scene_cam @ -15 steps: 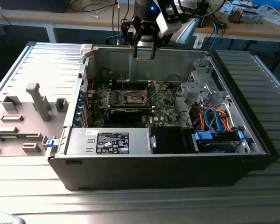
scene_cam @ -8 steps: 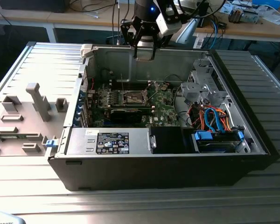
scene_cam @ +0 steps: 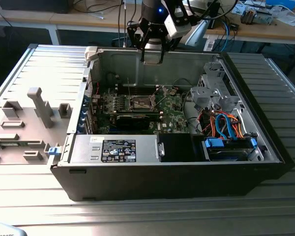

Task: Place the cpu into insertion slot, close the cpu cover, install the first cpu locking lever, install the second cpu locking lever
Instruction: 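Place the cpu into insertion slot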

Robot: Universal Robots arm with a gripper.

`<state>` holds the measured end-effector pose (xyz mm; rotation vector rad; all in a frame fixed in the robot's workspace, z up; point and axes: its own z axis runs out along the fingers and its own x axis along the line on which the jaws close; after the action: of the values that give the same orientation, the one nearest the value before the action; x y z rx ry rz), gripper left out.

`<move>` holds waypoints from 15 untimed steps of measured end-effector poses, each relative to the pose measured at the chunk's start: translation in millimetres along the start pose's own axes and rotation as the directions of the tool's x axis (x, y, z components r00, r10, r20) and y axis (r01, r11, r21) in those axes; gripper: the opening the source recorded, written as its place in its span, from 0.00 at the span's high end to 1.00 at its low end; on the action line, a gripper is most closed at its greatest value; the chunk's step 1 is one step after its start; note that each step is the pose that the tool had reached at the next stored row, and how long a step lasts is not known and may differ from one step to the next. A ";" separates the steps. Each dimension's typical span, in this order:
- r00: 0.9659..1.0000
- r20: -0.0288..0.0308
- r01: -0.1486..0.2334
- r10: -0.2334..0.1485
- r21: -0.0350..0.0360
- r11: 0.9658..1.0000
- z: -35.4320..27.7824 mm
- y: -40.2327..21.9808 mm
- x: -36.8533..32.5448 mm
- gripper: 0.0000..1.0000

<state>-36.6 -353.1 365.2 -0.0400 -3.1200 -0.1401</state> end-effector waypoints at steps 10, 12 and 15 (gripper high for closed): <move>1.000 0.000 0.000 0.000 0.000 1.000 2.4 -0.2 0.0 0.46; 1.000 0.000 0.000 0.000 0.000 1.000 2.9 -0.3 0.0 0.46; 1.000 0.000 0.000 0.000 0.000 1.000 3.3 -0.3 -0.1 0.46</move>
<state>-36.6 -353.2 361.9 -0.0399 -3.1200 -0.1400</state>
